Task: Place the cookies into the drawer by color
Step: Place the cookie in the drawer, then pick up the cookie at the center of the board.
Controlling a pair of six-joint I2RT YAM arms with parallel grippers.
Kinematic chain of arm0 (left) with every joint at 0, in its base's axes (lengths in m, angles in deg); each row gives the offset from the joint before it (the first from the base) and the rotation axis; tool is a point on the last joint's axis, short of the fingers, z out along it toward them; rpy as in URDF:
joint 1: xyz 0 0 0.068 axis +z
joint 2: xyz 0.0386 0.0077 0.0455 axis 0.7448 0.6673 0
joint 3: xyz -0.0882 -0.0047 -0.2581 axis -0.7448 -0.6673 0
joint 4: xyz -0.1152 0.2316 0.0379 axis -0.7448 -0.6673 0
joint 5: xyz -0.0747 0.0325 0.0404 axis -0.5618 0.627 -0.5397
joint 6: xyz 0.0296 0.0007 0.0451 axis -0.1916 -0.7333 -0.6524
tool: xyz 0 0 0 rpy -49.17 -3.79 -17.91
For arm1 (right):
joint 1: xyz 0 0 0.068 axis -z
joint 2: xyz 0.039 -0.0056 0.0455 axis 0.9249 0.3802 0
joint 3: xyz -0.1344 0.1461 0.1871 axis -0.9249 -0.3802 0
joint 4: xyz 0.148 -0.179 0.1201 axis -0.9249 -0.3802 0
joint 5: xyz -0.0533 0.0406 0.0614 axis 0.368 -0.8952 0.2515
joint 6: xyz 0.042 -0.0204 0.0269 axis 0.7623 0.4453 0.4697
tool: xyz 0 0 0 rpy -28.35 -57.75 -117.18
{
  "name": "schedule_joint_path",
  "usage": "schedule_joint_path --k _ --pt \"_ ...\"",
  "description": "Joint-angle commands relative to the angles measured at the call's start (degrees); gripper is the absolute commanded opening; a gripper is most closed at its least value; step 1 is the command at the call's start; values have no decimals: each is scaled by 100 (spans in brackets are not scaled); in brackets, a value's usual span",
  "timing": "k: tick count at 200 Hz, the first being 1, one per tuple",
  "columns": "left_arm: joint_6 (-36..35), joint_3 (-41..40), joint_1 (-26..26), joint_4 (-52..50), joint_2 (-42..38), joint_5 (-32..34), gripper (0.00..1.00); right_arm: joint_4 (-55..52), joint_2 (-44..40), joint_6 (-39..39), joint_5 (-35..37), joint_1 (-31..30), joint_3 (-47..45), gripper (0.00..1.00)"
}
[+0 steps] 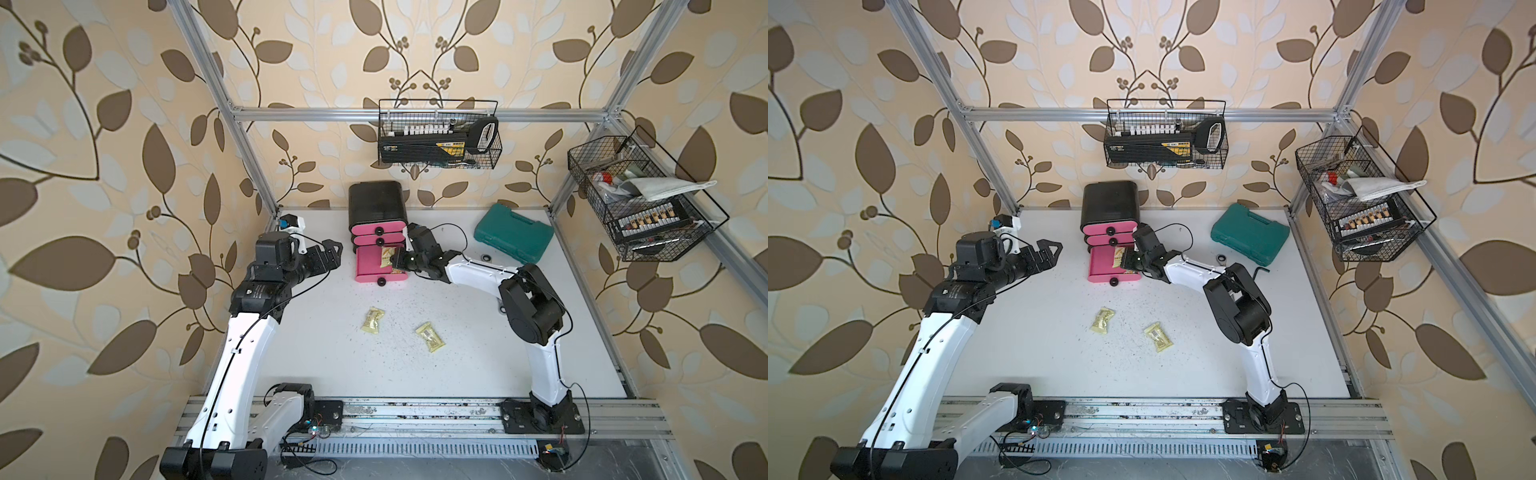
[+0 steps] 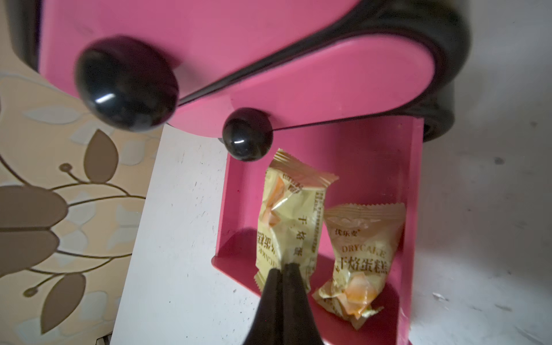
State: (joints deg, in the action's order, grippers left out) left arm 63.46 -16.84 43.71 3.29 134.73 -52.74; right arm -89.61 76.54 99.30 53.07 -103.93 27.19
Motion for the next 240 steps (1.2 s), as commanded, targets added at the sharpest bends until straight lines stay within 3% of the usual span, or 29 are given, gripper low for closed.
schedule_joint_path --k 1,62,121,154,198,240 --pt "81 76 45 148 3 -105 98 -142 225 -95 -131 -8 273 0" --pt "34 67 47 111 45 55 98 -123 38 -86 -256 -5 161 2" --pt "-158 63 -115 35 325 375 98 -75 -1991 -579 -305 36 -1392 11" --pt "-301 370 -868 -628 898 1032 98 24 -3658 -1238 -398 180 -3034 19" --pt "462 -671 -2694 -389 1077 1749 98 -377 -5295 -2212 17 359 -4497 32" --pt "868 -1662 -2991 -98 1450 1806 98 361 -6061 -2468 250 390 -5584 50"
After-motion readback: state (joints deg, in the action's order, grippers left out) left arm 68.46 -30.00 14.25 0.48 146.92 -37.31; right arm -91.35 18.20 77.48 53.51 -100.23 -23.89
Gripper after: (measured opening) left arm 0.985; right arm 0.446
